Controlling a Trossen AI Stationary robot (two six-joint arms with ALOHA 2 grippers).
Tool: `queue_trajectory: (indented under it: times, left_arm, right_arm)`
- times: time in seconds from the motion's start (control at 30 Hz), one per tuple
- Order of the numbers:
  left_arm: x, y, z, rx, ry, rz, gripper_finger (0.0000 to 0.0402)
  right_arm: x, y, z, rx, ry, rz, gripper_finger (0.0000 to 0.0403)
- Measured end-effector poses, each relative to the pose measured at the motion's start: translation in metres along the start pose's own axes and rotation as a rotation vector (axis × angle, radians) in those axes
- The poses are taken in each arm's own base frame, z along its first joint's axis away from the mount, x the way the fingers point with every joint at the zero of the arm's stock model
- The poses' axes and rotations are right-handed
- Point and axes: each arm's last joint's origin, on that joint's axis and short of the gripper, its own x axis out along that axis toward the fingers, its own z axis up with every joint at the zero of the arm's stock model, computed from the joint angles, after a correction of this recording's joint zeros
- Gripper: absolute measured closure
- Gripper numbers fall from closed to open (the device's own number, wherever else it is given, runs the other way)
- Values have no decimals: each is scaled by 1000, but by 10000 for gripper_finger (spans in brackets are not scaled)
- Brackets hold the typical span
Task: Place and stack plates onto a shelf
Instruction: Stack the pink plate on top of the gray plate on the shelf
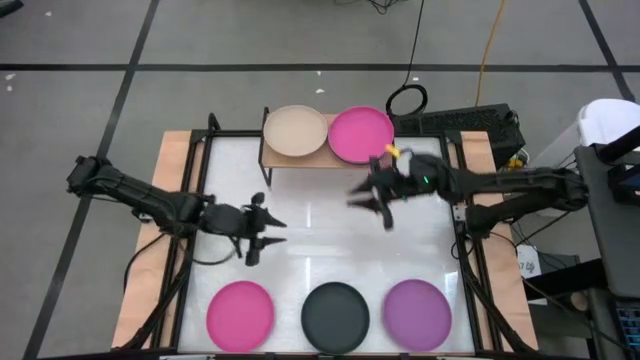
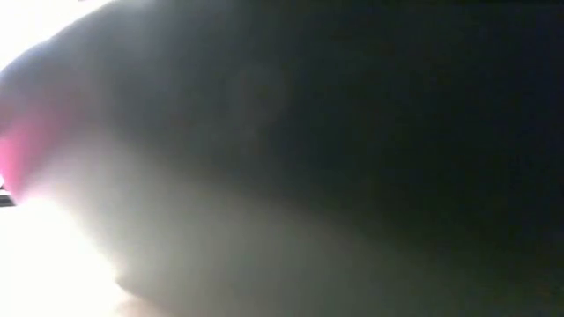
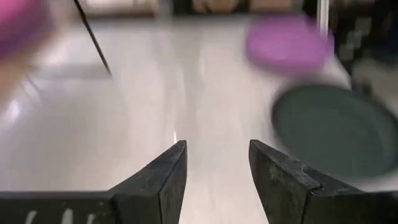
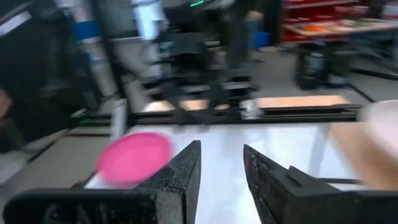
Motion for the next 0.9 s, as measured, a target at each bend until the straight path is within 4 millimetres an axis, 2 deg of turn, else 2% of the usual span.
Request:
queue_trajectory:
  times: [0.1,0.2,0.33,0.47,0.6,0.9]
  left_arm:
    - [10,-5,2,-40,229,-63,225]
    - [21,-13,-5,-97,439,-188,225]
    - [31,-28,-18,-132,599,-345,225]
    - [40,-48,-31,-95,682,-413,225]
    - [47,-64,-46,-43,769,-427,225]
    - [68,-75,-75,24,897,-350,225]
  right_arm:
    - [-10,15,-30,-19,-21,62,300]
    - [-20,24,-56,-13,-43,100,300]
    - [-29,31,-76,-10,-111,88,300]
    - [-34,36,-86,-41,-144,60,300]
    - [-34,39,-85,-63,-157,47,300]
    - [-34,39,-84,-64,-175,48,300]
